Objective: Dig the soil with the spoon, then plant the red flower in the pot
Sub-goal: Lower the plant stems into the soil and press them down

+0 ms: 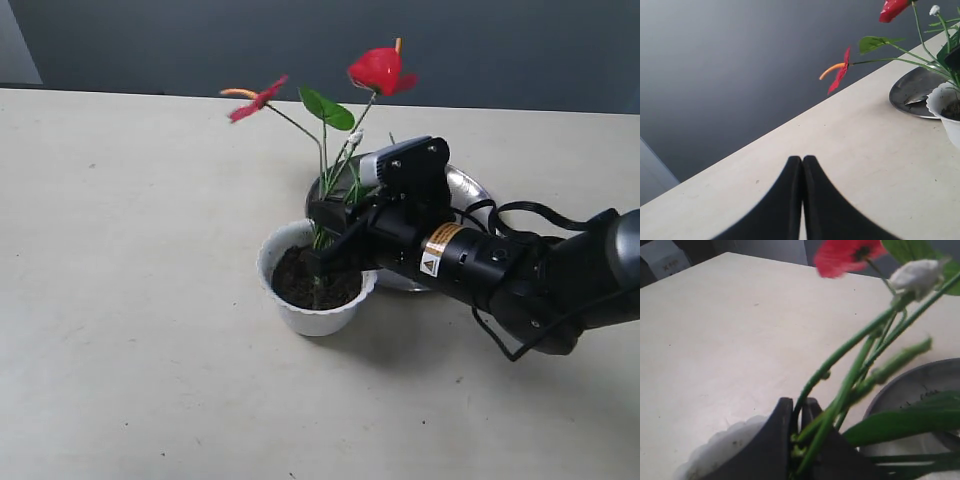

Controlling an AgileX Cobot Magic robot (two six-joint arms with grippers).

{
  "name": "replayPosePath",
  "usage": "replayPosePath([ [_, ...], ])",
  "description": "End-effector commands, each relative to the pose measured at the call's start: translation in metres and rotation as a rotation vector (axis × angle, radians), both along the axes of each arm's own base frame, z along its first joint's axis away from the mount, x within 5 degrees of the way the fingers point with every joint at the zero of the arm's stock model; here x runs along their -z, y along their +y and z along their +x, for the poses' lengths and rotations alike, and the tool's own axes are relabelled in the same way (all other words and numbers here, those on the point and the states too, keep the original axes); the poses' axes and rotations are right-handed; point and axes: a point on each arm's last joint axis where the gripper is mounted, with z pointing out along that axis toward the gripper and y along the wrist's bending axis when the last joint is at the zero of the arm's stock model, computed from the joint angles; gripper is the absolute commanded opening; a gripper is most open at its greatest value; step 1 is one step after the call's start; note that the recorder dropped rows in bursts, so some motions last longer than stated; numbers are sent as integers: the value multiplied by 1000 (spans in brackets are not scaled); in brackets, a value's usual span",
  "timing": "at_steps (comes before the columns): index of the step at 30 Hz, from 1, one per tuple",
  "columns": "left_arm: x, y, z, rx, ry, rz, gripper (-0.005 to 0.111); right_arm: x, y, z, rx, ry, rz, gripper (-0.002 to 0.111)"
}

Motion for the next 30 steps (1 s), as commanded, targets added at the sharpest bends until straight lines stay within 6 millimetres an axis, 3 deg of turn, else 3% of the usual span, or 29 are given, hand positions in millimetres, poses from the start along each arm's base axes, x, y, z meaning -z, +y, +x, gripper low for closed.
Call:
replayPosePath([
  [1, -2, -1, -1, 12, -12, -19, 1, 4, 0, -3, -53, -37, -71, -1],
  [10, -2, -1, -1, 12, -12, -19, 1, 12, 2, -15, -244, -58, -263, -1],
  [18, -2, -1, -1, 12, -12, -19, 1, -2, 1, -12, -196, -95, -217, -1],
  [24, -2, -1, -1, 12, -12, -19, 1, -2, 0, -12, -183, -85, -220, -1],
  [30, -2, -1, -1, 12, -12, -19, 1, -13, 3, -8, -157, -184, -135, -1],
])
